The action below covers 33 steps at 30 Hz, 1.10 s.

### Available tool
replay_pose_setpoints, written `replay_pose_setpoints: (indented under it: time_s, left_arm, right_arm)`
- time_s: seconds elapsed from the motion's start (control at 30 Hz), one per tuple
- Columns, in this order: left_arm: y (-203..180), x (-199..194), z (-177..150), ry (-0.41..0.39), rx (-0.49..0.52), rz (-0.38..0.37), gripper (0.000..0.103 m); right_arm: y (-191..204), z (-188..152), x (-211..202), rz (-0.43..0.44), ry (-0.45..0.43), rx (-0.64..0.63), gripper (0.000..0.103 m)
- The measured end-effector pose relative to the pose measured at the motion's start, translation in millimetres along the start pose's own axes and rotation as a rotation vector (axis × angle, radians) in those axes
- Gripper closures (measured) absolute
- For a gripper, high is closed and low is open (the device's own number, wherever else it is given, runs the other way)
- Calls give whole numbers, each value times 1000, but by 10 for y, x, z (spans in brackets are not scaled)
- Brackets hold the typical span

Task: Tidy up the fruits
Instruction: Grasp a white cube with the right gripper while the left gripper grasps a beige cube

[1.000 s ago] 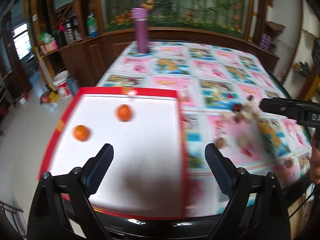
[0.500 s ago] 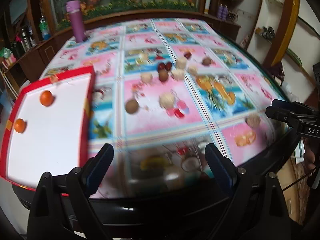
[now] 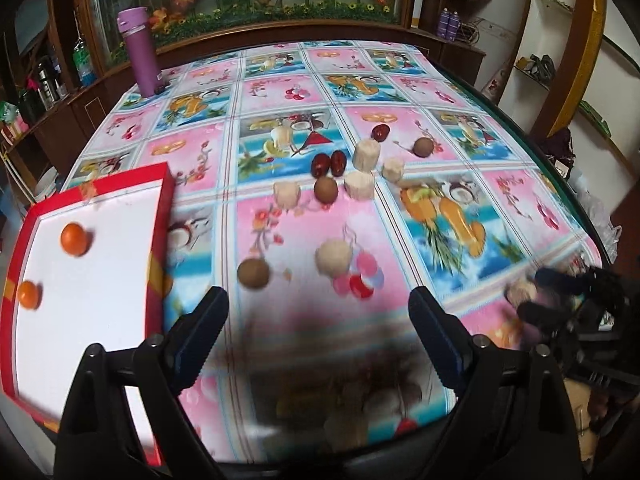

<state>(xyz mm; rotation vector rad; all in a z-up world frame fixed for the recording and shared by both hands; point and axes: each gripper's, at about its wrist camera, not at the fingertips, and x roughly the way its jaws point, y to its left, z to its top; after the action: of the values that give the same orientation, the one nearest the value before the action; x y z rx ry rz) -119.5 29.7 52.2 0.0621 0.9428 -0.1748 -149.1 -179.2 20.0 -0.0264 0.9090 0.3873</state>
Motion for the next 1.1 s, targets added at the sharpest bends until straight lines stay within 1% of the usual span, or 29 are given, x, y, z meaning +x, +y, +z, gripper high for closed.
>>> replay_pose_setpoints:
  time_s: [0.07,0.13,0.17,0.2,0.27,0.33,0.37,0.4,0.43,0.53,0.57,0.6,0.63,0.73,0.77,0.8,0.97,1.03,1.1]
  left_arm:
    - [-37,86,82,7,15,-11,14]
    - [-47,180,127,24,12,-9,16]
    - [-56,255,151,38,16,-17,19]
    - [-58,313,166,52,17,-14,25]
    - [-46,433,192,78,14,-10,33]
    - [-32,512,203,87,15,-6,33]
    - [-21,551,200,95,15,1,36]
    - [-13,584,193,103,15,-1,43]
    - [-7,614,189,110,16,-9,45]
    - [-6,629,186,104,24,-5,46]
    - [-4,628,189,101,24,-7,48]
    - [-1,631,194,97,25,-7,53]
    - [2,632,196,93,27,-4,55]
    - [7,628,199,83,30,-12,63]
    - [6,622,198,80,32,-16,70]
    - [2,618,198,79,32,-23,74]
    - [-41,590,157,70,40,-49,74]
    - [-51,551,129,68,39,-66,74]
    - [-52,462,90,57,41,-65,75]
  right_arm:
    - [-28,-4,28,16,10,9,68]
    - [-35,-8,55,18,22,7,71]
    - [-24,-6,59,17,23,5,72]
    - [-34,-4,59,22,22,6,72]
    - [-27,0,61,28,22,7,74]
    - [-20,-1,74,29,27,2,75]
    - [-13,-1,84,30,31,-1,76]
    - [-4,2,91,32,33,-2,76]
    - [1,1,94,35,33,-3,77]
    - [31,1,105,30,38,-18,85]
    - [38,0,108,27,39,-21,87]
    - [45,-4,110,27,41,-23,88]
    - [49,-6,109,29,43,-24,90]
    - [53,-11,104,32,44,-23,90]
    - [54,-9,107,31,44,-22,90]
    - [52,-11,105,31,43,-18,90]
    - [66,21,99,54,46,4,90]
    - [112,54,93,63,45,-2,90]
    - [169,110,88,77,41,-8,90]
